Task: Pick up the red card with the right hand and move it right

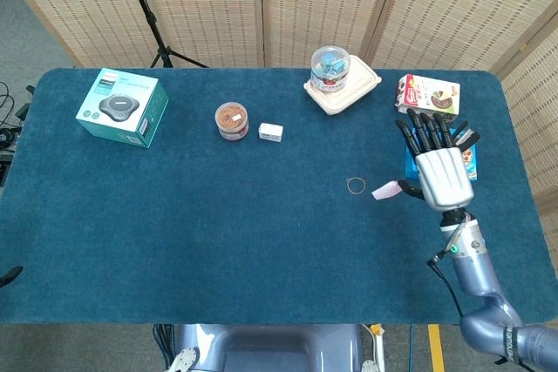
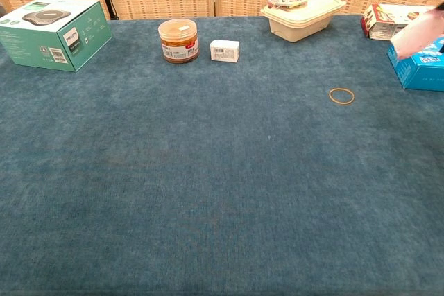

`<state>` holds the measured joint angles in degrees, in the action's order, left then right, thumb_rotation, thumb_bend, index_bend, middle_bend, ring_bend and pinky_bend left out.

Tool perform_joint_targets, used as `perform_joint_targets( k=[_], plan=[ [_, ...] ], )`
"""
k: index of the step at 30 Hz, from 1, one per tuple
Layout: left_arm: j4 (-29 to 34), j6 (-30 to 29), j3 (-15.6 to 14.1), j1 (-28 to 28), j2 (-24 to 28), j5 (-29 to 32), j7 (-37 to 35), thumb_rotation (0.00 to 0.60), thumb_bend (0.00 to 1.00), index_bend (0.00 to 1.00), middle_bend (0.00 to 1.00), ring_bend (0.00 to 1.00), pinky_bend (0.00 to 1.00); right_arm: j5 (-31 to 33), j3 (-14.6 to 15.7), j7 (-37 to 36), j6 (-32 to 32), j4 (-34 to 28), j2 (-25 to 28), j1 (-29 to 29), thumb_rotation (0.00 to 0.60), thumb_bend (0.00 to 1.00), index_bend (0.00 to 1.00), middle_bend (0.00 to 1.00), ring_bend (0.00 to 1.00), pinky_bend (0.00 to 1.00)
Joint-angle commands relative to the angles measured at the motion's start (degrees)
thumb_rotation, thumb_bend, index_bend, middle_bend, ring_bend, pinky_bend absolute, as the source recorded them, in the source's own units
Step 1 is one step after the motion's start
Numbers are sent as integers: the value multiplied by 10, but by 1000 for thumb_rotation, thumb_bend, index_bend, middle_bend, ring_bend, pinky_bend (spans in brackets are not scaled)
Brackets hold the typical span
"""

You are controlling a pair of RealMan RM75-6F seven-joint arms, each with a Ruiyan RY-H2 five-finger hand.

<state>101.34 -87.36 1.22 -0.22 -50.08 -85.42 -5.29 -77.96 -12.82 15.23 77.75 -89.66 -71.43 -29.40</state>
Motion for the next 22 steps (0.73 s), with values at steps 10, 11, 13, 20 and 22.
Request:
perform_joint_targets(
  k=[10, 11, 13, 20, 22],
  plan=[
    [-4, -12, -3, 8, -2, -5, -6, 600, 0, 0, 0, 0, 0, -16, 50, -32, 52, -52, 66, 91, 600, 0, 0, 0, 0, 0],
    [-5, -13, -3, 9, -1, -5, -9, 600, 0, 0, 0, 0, 0, -20, 55, -37, 58, -50, 67, 99, 600, 0, 0, 0, 0, 0],
    [-7, -15, -2, 9, -1, -4, -11, 600, 0, 0, 0, 0, 0, -24, 61, -44, 67, -43, 65, 111, 600, 0, 0, 0, 0, 0],
    [-10, -19, -1, 12, 1, -4, -24, 600, 0, 0, 0, 0, 0, -18, 77, -77, 85, -23, 58, 153, 600, 0, 0, 0, 0, 0],
    [-11, -20, -1, 12, 1, -4, -25, 600, 0, 0, 0, 0, 0, -19, 80, -73, 94, -10, 52, 163, 600, 0, 0, 0, 0, 0]
  ],
)
